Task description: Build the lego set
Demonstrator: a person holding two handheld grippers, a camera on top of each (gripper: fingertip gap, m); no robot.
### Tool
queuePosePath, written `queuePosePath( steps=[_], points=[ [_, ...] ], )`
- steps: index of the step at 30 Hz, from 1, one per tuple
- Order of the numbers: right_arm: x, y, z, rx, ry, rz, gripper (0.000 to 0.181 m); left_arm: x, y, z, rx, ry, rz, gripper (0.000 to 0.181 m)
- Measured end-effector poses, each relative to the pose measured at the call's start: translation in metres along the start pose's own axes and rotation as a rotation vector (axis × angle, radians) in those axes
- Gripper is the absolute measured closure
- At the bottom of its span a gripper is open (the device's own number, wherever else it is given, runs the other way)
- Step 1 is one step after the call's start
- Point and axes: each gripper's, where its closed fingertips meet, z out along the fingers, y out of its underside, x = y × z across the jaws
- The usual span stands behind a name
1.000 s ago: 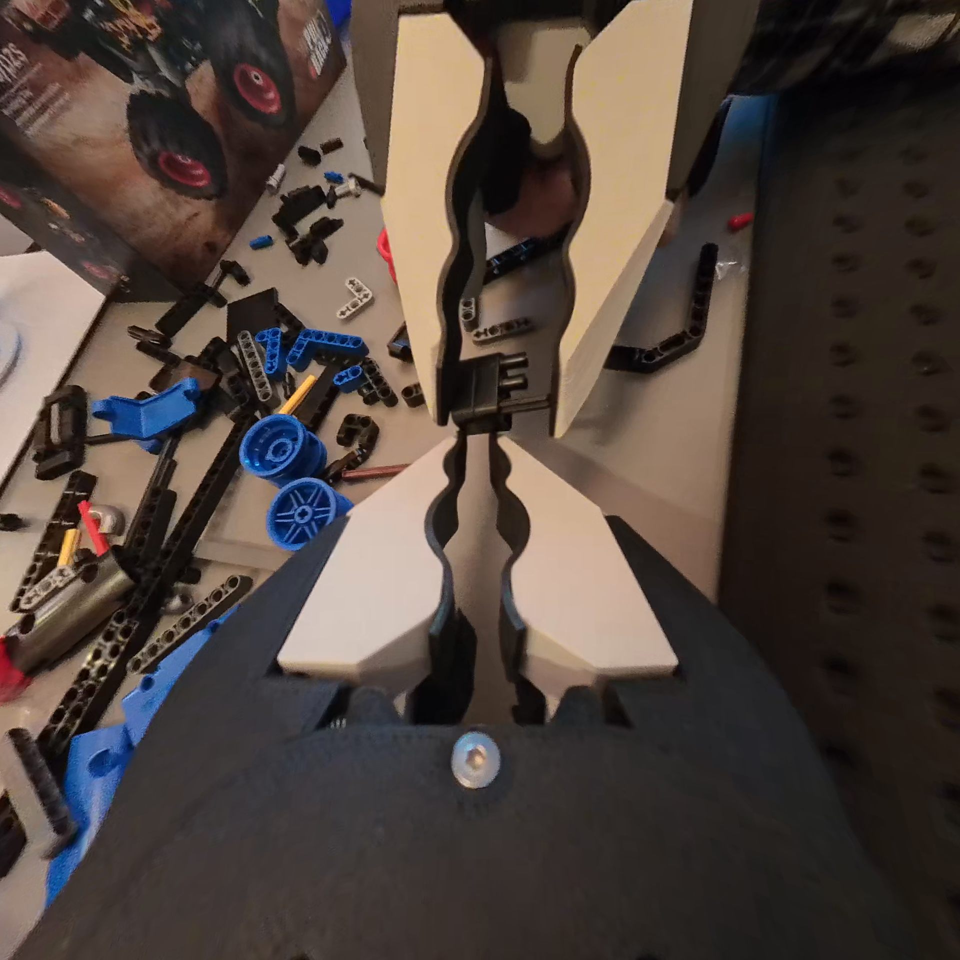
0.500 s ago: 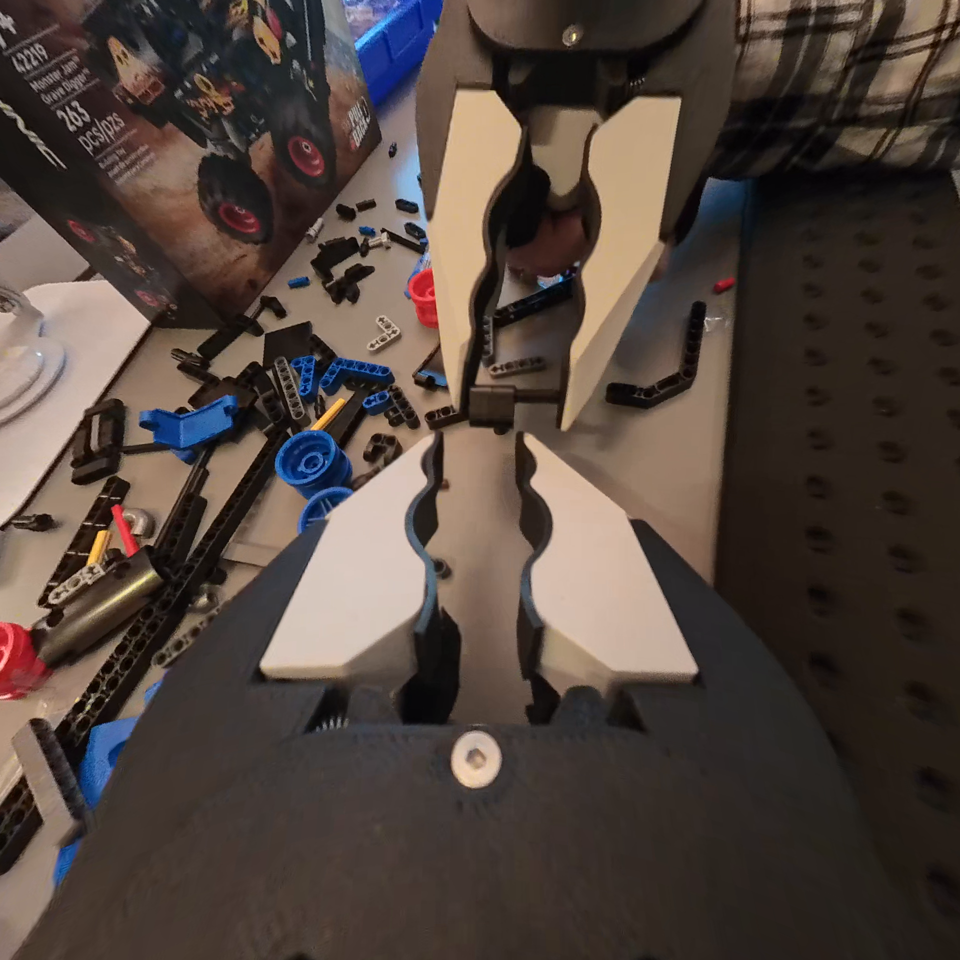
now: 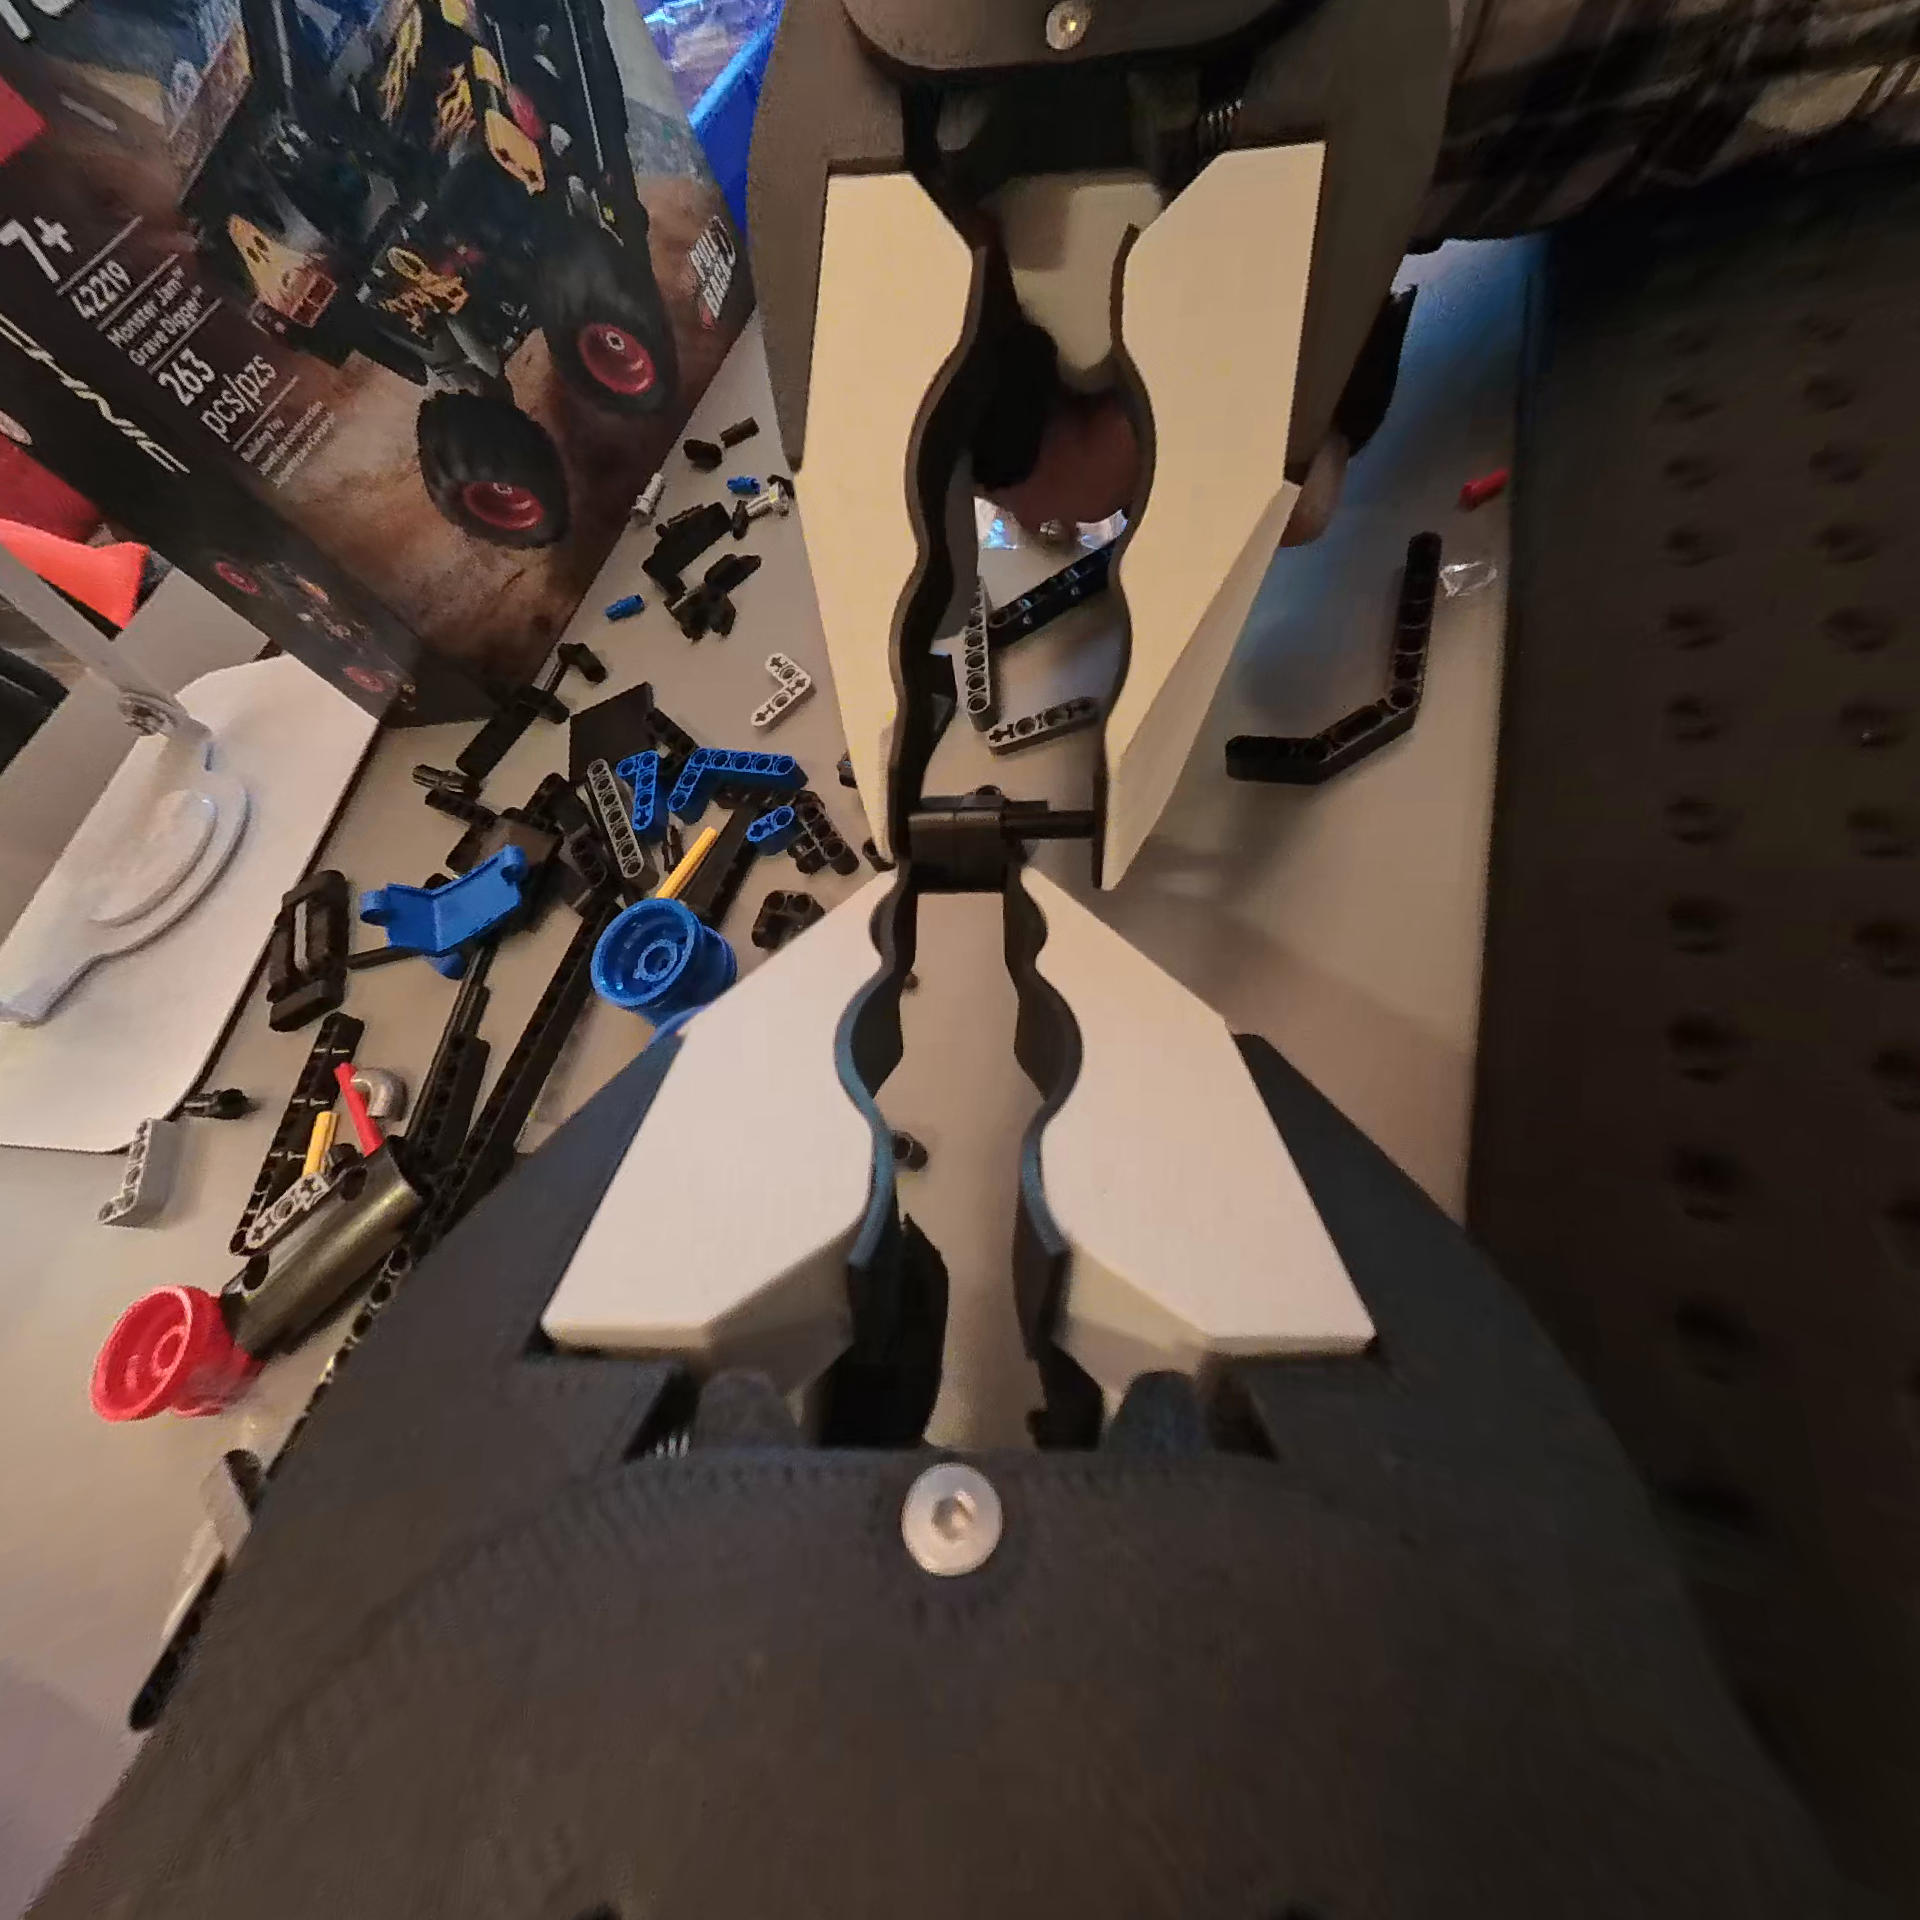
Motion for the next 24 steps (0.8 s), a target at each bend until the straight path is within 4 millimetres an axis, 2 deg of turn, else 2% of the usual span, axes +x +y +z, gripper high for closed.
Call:
queuePosePath(
  steps=[4, 12, 15, 24],
  points=[
    [-0.0002, -0.0052, -0.0040, 0.027, -0.004, 0.006, 0.148, -0.0014, -0.0046, -0.0017, 0.016, -0.025, 0.023, 0.167],
    [0.0042, 0.0020, -0.0029, -0.031, 0.045, -0.031, 0.145, -0.0047, -0.0060, -0.0044, 0.014, -0.072, 0.078, 0.167],
    [0.0045, 0.0013, -0.0023, -0.040, 0.071, -0.081, 0.146, -0.0053, -0.0055, -0.0046, 0.003, -0.093, 0.114, 0.167],
    [0.0019, -0.0009, -0.0008, -0.044, 0.074, -0.091, 0.143, -0.0060, -0.0032, -0.0041, -0.024, -0.123, 0.164, 0.167]
  ],
)
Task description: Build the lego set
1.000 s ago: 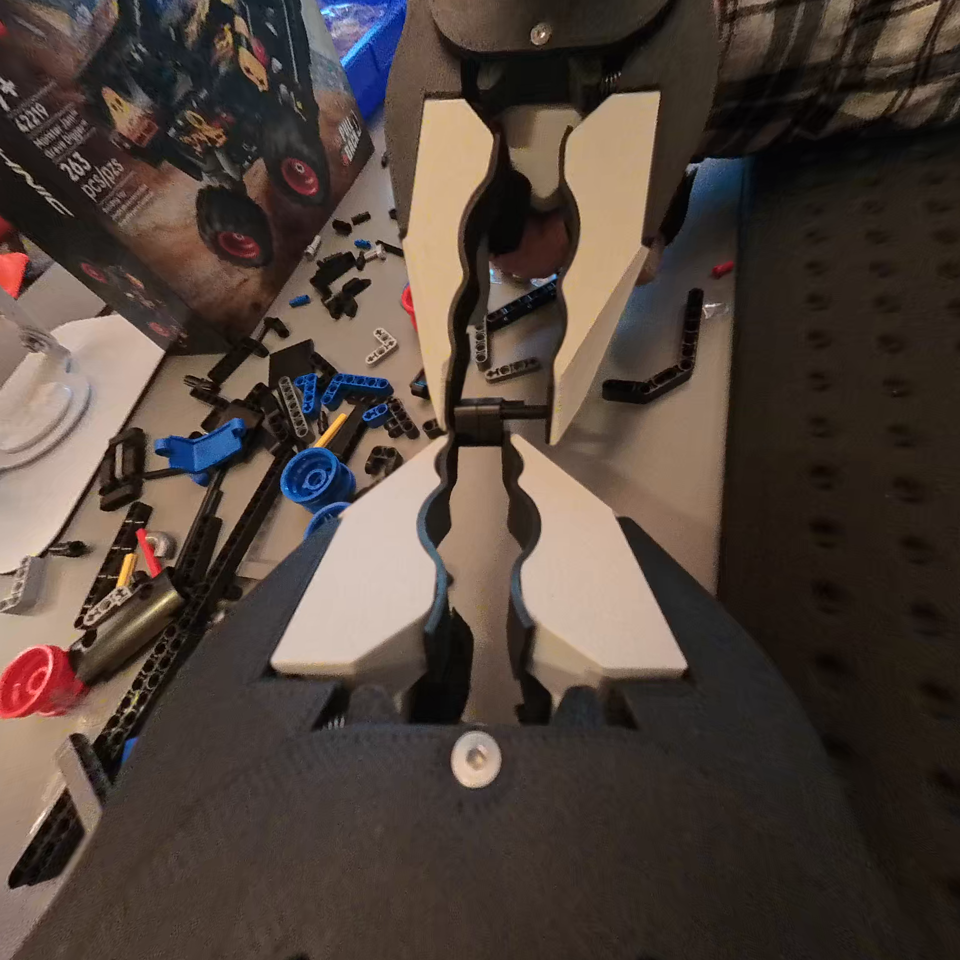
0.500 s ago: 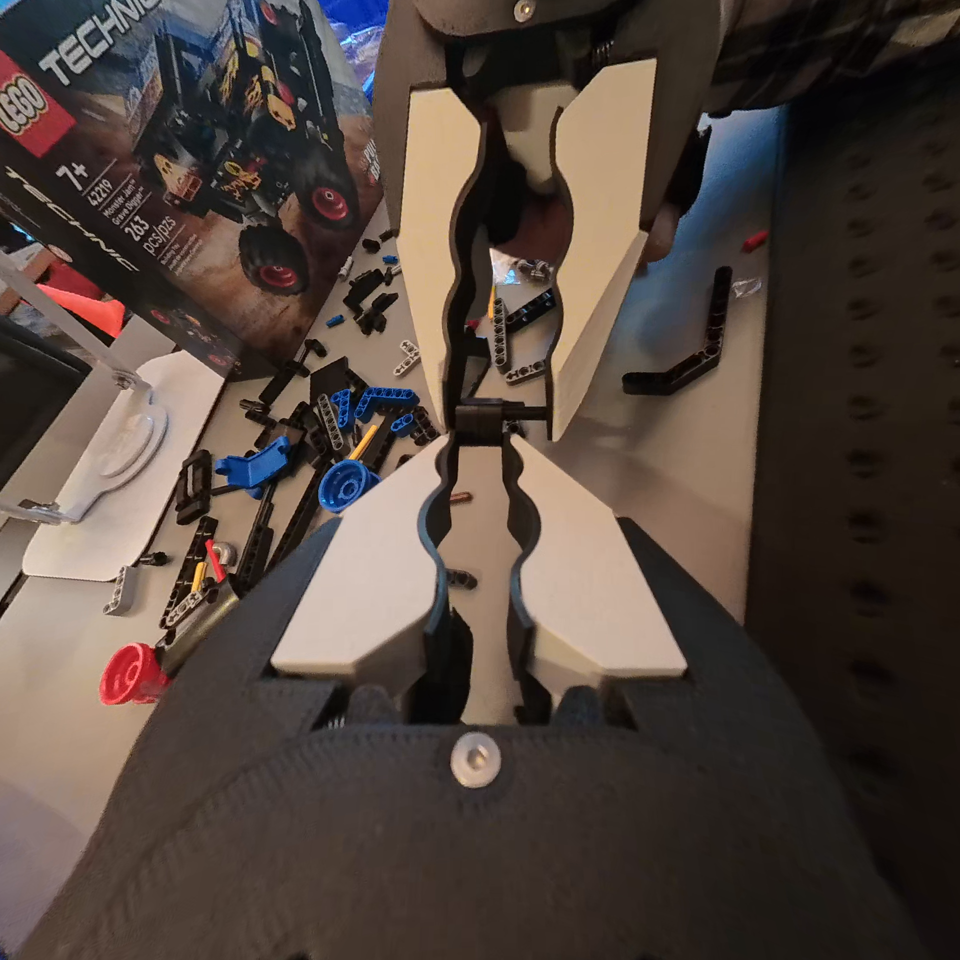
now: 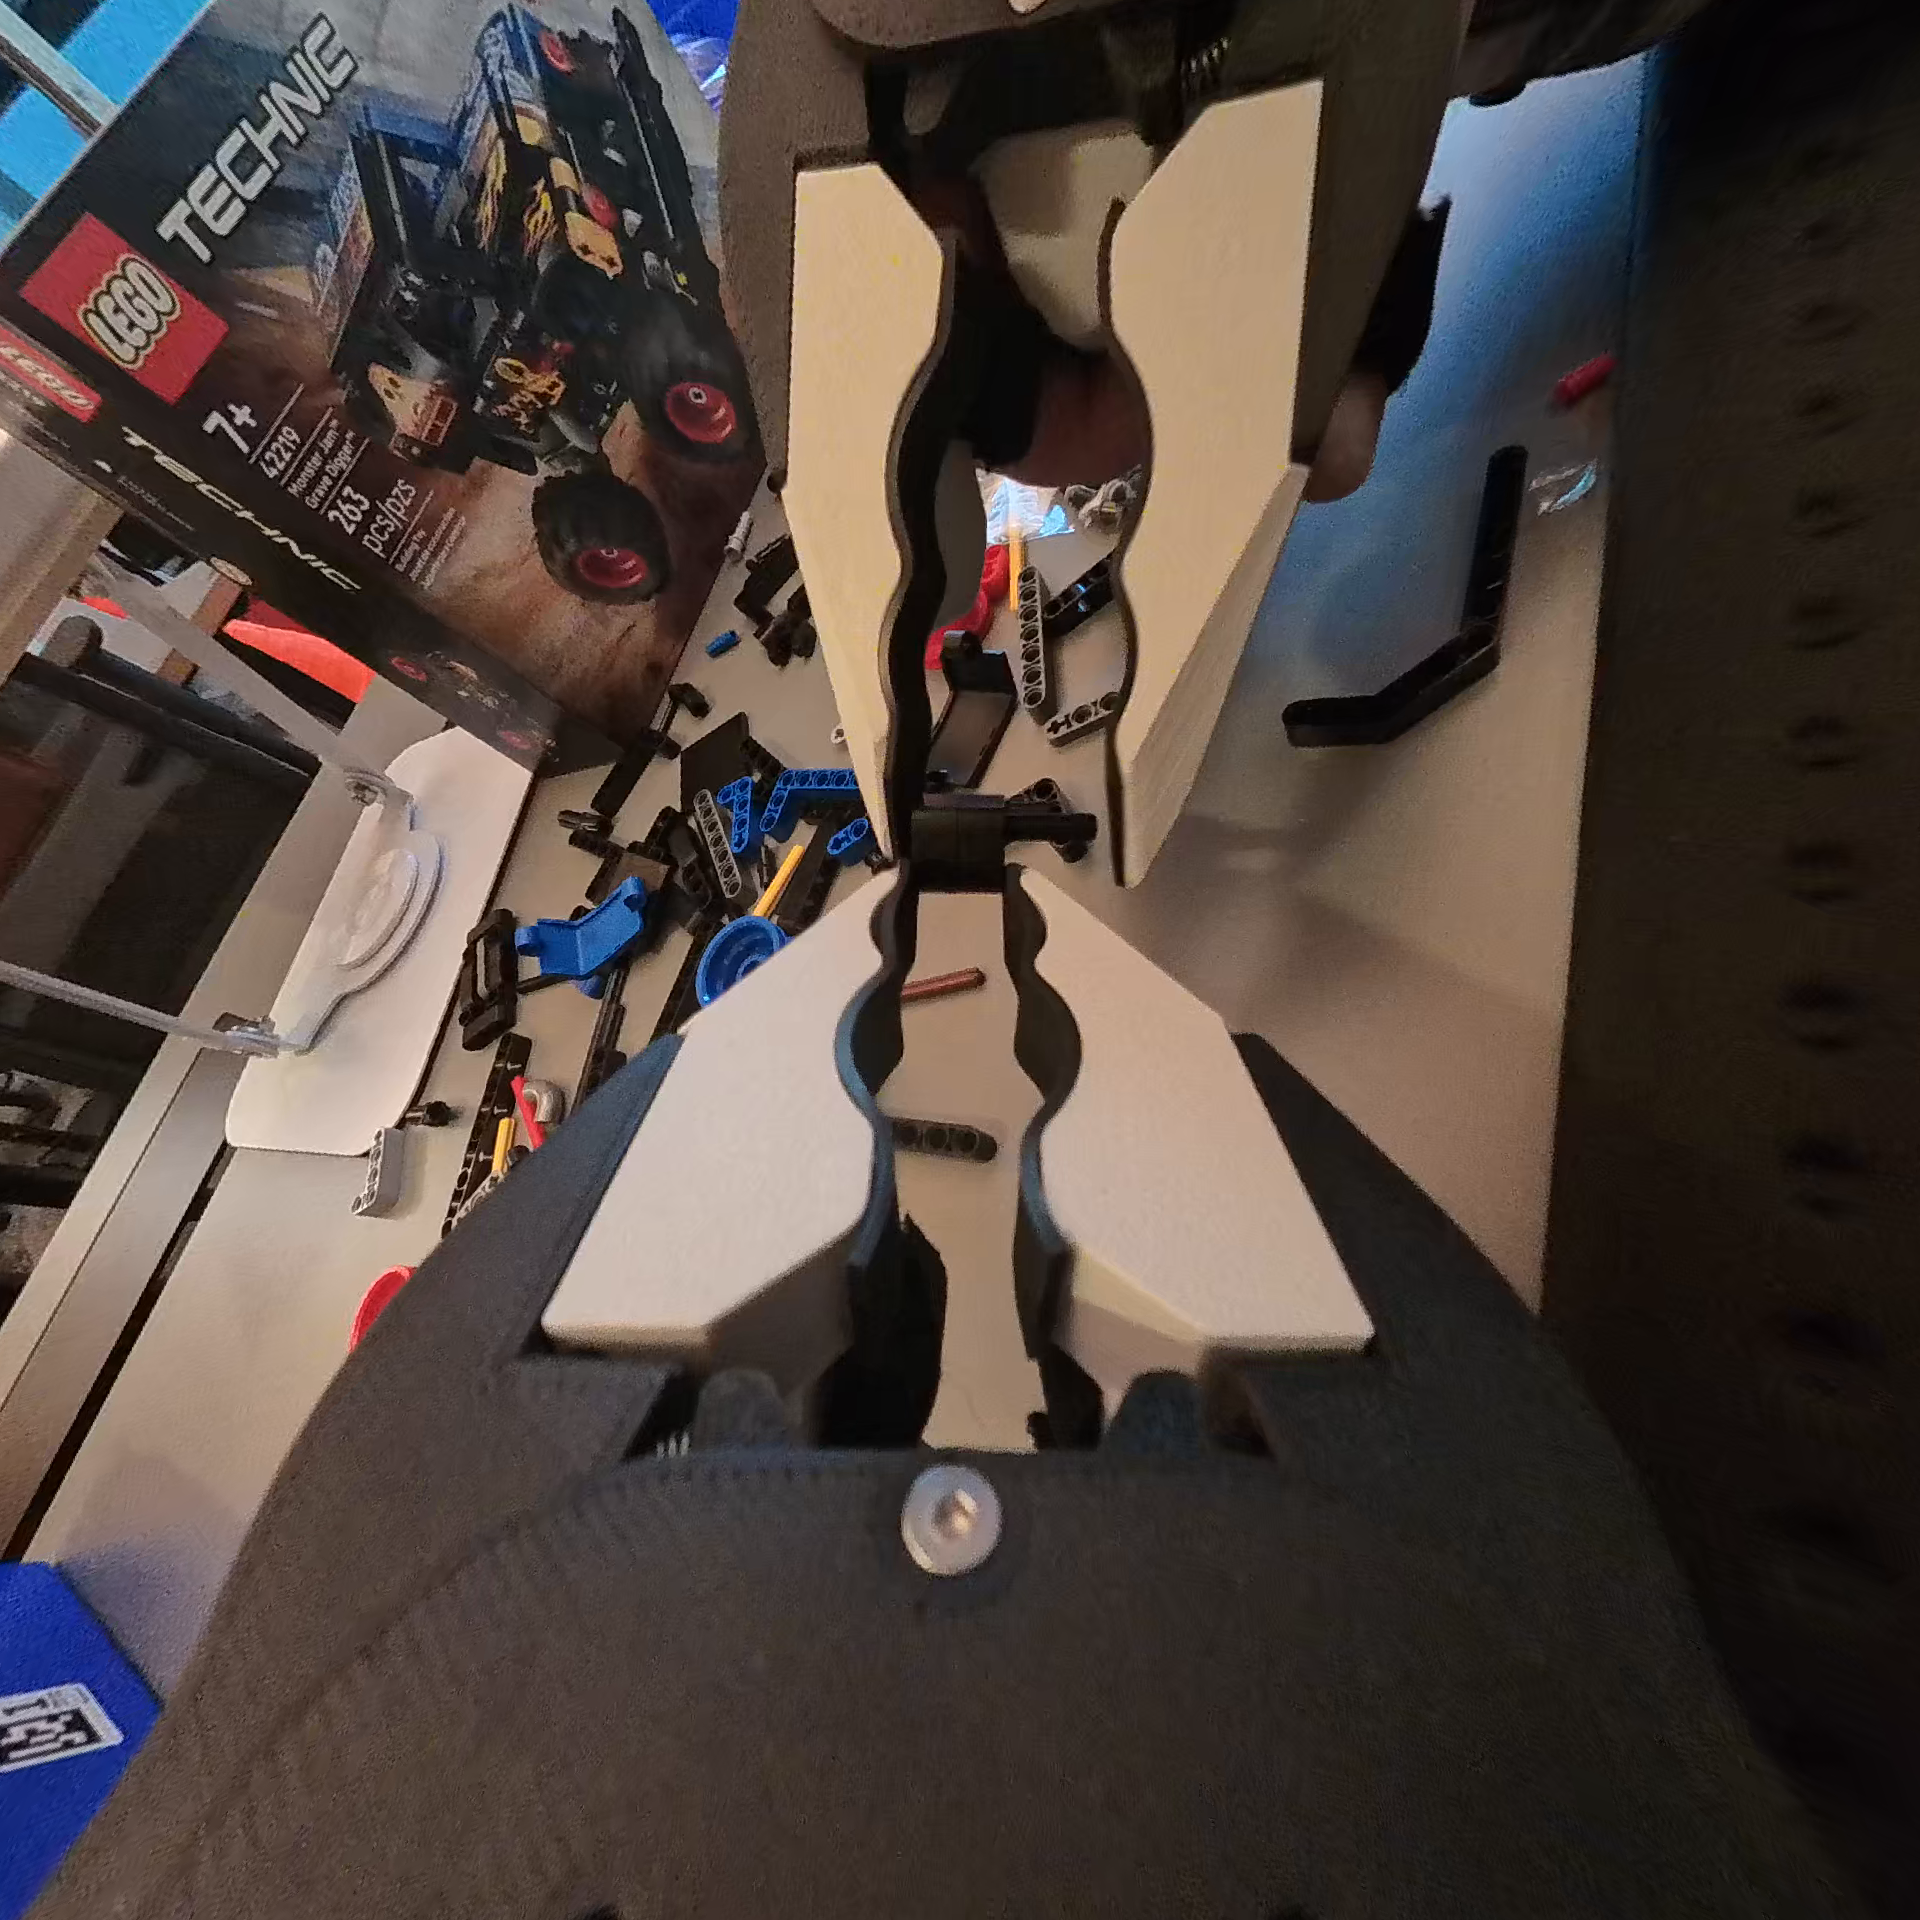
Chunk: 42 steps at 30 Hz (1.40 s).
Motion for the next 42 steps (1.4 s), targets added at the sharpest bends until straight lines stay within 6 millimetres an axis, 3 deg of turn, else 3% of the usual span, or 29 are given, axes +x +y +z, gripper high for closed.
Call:
queuePosePath(
  steps=[30, 42],
  points=[
    [0.005, 0.001, 0.008, -0.032, 0.080, -0.080, 0.151, -0.001, 0.006, 0.003, -0.017, -0.009, -0.054, 0.168],
    [0.008, 0.003, 0.011, -0.021, 0.057, 0.027, 0.153, -0.002, 0.008, 0.005, -0.028, -0.009, -0.053, 0.168]
  ],
)
